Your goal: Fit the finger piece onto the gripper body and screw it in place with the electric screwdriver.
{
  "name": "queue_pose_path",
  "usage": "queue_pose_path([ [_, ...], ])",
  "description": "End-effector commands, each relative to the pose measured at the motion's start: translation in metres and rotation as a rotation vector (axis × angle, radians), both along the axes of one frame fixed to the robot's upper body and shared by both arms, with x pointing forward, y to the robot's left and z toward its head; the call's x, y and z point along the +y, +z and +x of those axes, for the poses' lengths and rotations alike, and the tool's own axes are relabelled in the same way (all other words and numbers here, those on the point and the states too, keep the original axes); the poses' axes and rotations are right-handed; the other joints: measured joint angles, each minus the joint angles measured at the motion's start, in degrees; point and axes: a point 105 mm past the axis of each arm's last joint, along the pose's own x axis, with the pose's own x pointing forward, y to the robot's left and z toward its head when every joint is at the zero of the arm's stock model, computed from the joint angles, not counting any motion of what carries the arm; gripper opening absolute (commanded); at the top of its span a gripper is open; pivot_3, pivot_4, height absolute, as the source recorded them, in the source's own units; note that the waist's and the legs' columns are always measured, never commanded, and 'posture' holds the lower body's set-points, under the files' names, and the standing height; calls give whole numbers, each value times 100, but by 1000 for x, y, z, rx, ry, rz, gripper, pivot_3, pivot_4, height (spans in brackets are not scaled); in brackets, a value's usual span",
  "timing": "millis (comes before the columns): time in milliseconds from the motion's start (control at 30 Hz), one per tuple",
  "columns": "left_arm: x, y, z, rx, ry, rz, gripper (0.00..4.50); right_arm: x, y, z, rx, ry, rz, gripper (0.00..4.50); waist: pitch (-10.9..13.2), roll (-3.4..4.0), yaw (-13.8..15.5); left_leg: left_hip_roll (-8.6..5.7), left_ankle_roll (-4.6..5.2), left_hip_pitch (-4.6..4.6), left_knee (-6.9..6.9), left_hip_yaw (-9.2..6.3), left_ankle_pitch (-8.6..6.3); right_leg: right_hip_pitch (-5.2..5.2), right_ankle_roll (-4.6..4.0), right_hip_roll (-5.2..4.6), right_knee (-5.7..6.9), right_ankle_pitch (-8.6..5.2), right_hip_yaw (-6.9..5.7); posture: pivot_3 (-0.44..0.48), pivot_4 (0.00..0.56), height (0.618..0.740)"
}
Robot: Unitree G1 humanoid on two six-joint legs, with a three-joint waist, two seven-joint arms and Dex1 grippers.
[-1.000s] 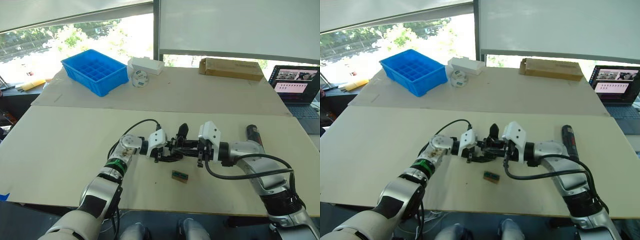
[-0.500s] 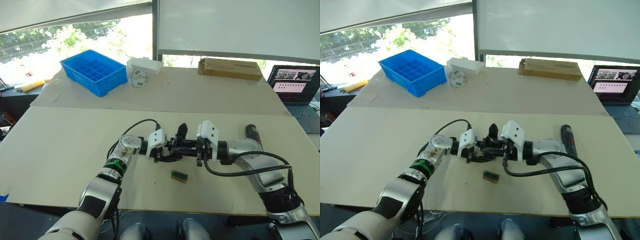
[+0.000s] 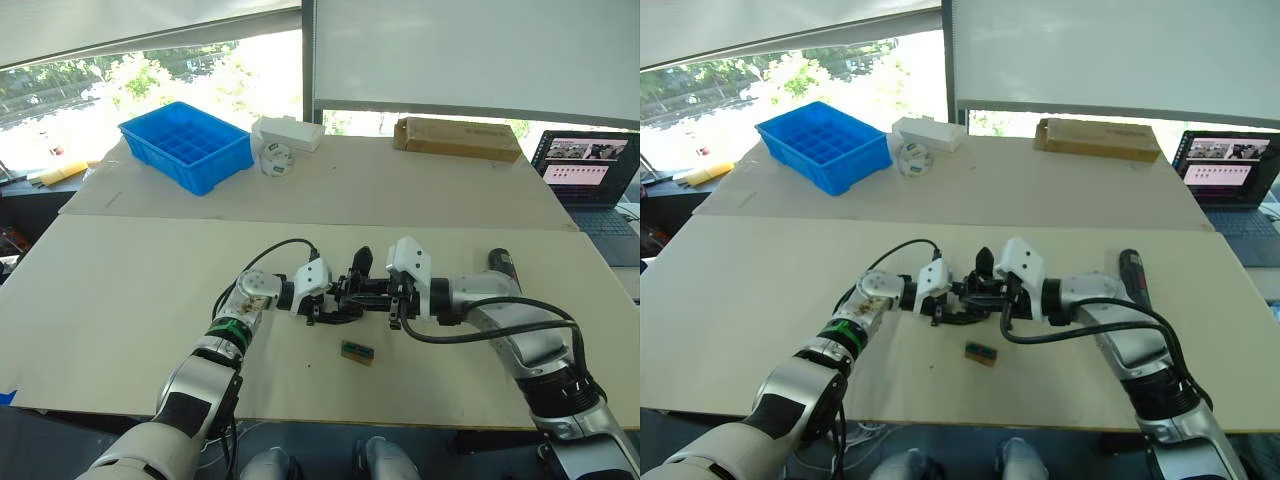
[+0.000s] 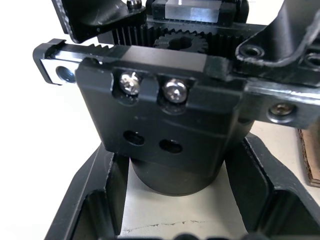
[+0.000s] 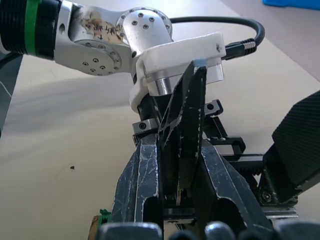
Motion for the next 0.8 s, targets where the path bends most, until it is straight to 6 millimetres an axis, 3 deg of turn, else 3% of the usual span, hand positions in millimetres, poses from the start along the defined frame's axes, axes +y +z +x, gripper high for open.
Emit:
queue_pose_path([
  [33,-1,-5,-4,11,-20,15,2300,-15,-29,7,125,-88,-70,380,-7,-2,-2,0,0,0,0,0,0,0,0,0,0,0,0,0,150,740],
  [467,0,-6,-4,14,-12,13,2300,-12,-27,5,103,-59,-120,380,-32,-5,-14,3,0,11,-1,0,0,7,-2,-3,1,0,2,0,150,740],
  [767,0,-8,-5,21,-6,9,2300,6,23,0,-54,20,3,380,-32,-5,-14,3,0,6,-1,0,0,3,-3,-4,0,1,1,0,150,740],
  [800,1,-8,-5,22,-4,8,2300,8,28,-1,-79,29,11,1450,-32,-5,-14,3,0,3,-1,-1,0,0,-3,-4,0,2,1,0,150,740],
])
